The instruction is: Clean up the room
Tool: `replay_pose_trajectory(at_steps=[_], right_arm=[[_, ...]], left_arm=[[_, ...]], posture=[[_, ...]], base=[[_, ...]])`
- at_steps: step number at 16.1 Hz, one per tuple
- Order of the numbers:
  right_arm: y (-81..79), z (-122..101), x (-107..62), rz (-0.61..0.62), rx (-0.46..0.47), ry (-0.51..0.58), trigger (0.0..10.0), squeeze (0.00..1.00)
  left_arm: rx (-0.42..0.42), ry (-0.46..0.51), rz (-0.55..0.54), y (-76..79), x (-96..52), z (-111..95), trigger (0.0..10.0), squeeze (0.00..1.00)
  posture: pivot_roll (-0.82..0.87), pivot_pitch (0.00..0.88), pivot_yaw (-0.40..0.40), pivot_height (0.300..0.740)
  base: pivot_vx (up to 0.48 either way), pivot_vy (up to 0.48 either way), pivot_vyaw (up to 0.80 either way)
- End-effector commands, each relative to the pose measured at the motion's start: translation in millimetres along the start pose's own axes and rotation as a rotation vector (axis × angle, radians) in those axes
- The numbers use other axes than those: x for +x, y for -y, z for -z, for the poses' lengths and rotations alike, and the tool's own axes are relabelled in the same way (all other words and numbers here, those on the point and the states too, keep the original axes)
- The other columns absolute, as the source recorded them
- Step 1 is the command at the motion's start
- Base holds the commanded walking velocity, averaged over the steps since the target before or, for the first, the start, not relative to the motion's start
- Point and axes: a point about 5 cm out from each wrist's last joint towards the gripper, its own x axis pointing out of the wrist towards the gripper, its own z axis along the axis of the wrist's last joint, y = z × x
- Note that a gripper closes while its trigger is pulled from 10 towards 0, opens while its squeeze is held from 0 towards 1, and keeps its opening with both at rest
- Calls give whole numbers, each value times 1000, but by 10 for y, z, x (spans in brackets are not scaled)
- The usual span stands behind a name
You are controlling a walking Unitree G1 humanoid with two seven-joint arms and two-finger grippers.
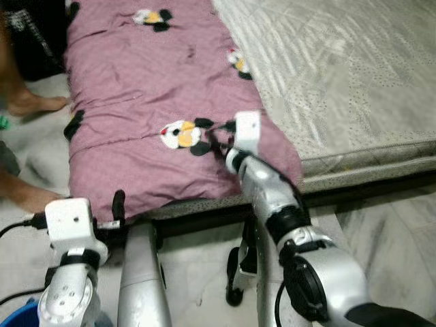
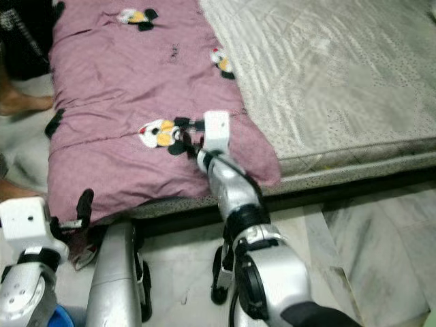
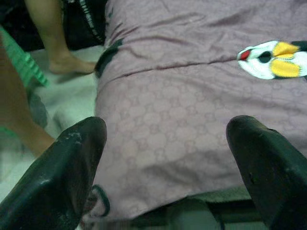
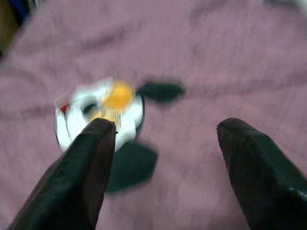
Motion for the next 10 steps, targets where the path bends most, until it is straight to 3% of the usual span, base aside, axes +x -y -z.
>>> replay_pose_trajectory(at_steps=[1, 2, 4, 6, 9, 10], right_arm=[[-316, 219, 7, -48, 60, -94, 10000, 1000], [-263, 405, -37, 4, 103, -180, 10000, 1000], [20, 730, -174, 170, 214, -313, 10000, 1000], [187, 733, -202, 227, 227, -307, 10000, 1000], [435, 541, -183, 272, 240, -222, 10000, 1000], [455, 525, -182, 275, 240, -218, 10000, 1000]], left_arm=[[11, -6, -4, -7, -28, -20, 10000, 0], [12, -5, -2, -7, -26, -27, 10000, 0], [19, -8, 4, -11, -5, -34, 10000, 0], [21, -14, 16, 4, 19, -19, 10000, 0], [17, -1, 34, 48, 115, -35, 10000, 0], [16, 1, 34, 51, 123, -40, 10000, 0]], posture=[[246, 303, -67, 556], [248, 303, -66, 556], [237, 304, -54, 556], [224, 298, -46, 556], [198, 266, -42, 556], [198, 266, -42, 556]], base=[[0, 0, 0], [0, 0, 0], [0, 0, 0], [0, 0, 0], [0, 0, 0], [0, 0, 0]])
